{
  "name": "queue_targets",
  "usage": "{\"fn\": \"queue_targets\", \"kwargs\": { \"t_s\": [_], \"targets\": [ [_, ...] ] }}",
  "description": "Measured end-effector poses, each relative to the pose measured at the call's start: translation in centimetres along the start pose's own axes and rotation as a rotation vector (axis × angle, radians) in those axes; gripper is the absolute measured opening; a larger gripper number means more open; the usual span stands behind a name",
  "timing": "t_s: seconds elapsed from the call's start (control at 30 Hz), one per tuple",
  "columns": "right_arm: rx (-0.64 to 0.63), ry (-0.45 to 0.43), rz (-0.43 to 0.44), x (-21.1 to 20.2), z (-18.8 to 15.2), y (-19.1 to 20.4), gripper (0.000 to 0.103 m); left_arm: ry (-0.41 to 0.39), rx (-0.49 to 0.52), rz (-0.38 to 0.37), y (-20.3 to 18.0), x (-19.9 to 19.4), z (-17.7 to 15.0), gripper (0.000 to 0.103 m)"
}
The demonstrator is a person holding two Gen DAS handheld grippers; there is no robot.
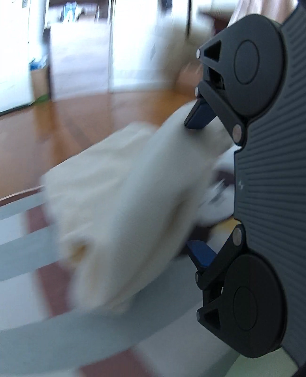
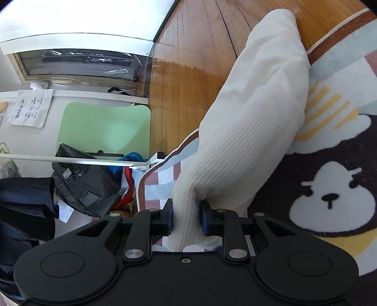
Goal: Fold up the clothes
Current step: 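Pinch the bundle end with the right gripper while the left gripper pinches the other end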
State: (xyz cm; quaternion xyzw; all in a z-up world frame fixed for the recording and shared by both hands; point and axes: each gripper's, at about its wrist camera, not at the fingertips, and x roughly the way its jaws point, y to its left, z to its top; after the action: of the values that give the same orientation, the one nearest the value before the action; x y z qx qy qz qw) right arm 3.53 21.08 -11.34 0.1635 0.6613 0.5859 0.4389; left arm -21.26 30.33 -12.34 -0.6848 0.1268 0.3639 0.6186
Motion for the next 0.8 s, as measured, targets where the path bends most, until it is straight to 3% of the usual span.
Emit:
{"fn": "queue_targets", "kwargs": {
  "t_s": [0.1, 0.2, 0.27, 0.3, 0.33, 0.43, 0.53, 0.63, 0.73, 0.8],
  "targets": [
    [0.001, 0.01, 0.002, -0.6, -1.2, -1.3, 0.027, -0.076, -0.018, -0.013, 0.6, 0.9, 0.1, 0.103],
    [-0.023, 0.042, -0.072, -0.8, -2.1, -2.7, 0.027, -0.051, 0.006, 0.069, 1.3, 2.7, 0.7, 0.098],
    [-0.034, 0.06, -0.127, -0.8, -2.3, -3.5, 0.027, -0.071, 0.084, 0.105, 1.1, 2.9, 0.6, 0.062],
    [-0.043, 0.073, -0.14, -0.8, -2.3, -3.6, 0.027, -0.104, 0.13, 0.117, 0.9, 2.6, 0.4, 0.026],
    [-0.069, 0.091, -0.158, -0.8, -2.3, -3.5, 0.027, -0.121, 0.201, 0.138, 0.6, 2.4, 0.3, 0.013],
    [-0.276, 0.196, -0.295, -0.9, -3.7, -1.9, 0.034, -0.167, 0.364, 0.211, -0.7, 1.6, -0.9, 0.013],
    [-0.354, 0.198, -0.336, -2.6, -4.4, -2.0, 0.035, -0.187, 0.421, 0.242, -0.9, 1.0, -2.0, 0.013],
    [-0.313, 0.059, -0.356, -4.3, -1.5, -2.8, 0.059, -0.181, 0.436, 0.265, -0.7, 1.1, -2.3, 0.014],
    [-0.299, -0.031, -0.389, -3.6, 3.1, -3.4, 0.061, -0.157, 0.405, 0.246, -0.1, 1.8, -1.2, 0.016],
    [-0.272, -0.029, -0.368, -2.2, 6.3, -4.0, 0.061, -0.146, 0.384, 0.239, 0.6, 1.9, -0.9, 0.02]
  ]
}}
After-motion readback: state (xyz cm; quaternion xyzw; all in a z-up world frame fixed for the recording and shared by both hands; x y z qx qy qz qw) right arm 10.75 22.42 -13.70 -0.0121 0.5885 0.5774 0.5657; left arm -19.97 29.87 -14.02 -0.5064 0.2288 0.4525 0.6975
